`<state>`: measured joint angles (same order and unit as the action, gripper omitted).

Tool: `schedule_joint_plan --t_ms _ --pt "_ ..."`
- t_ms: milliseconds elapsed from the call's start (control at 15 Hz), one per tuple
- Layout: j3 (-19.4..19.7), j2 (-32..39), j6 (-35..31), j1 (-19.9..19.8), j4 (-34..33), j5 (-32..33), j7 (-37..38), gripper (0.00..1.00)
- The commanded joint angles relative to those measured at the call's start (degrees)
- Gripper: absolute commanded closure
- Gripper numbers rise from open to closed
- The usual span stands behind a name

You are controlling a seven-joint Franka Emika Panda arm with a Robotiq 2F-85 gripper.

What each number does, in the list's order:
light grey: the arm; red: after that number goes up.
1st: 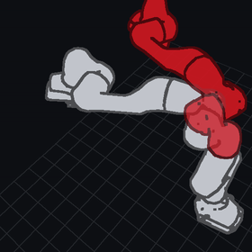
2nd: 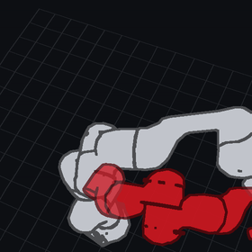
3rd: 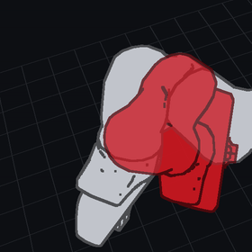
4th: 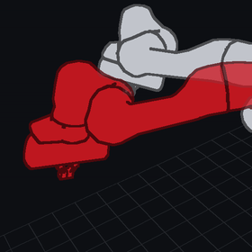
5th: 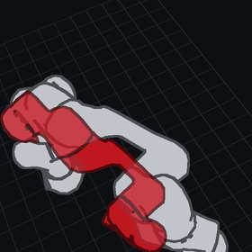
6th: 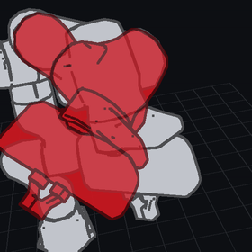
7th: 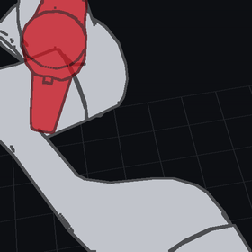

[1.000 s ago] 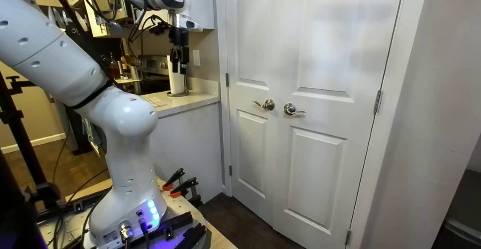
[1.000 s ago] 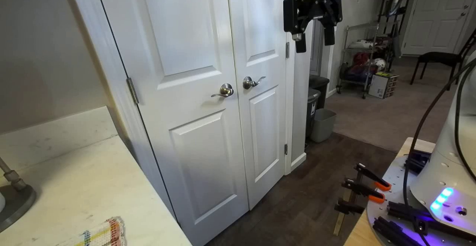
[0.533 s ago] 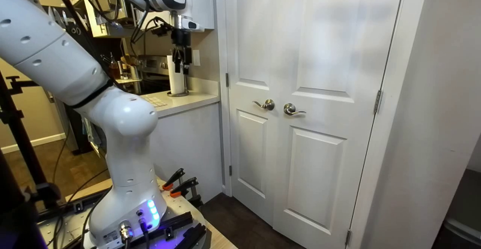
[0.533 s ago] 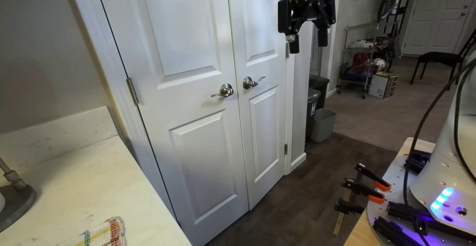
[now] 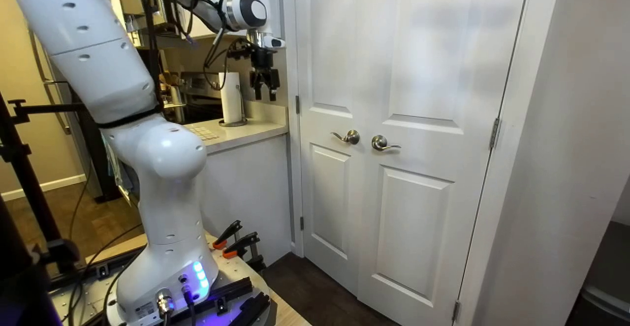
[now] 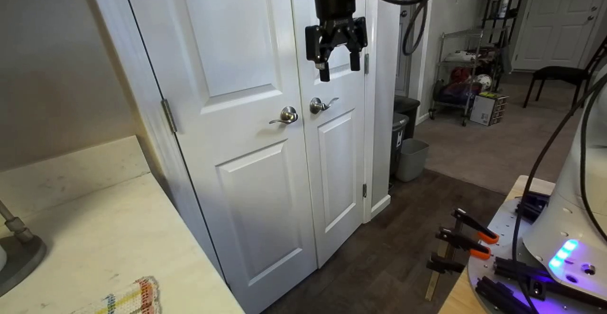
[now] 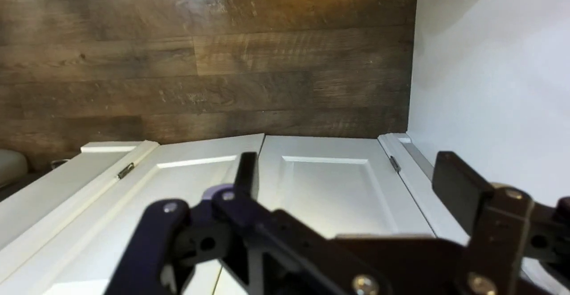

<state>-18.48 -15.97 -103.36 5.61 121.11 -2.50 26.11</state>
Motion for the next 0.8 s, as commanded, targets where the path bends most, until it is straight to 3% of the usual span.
schedule_joint_plan --t_ms 0,400,733 --pt "1.3 8.3 -3.4 0.9 -6.7 3.5 -2.4 0.0" --pt "4.9 20.4 -8.2 1.6 -16.7 7.3 -3.2 0.0" --pt "8.5 27.4 -9.6 2.4 -19.8 6.8 -1.6 0.0"
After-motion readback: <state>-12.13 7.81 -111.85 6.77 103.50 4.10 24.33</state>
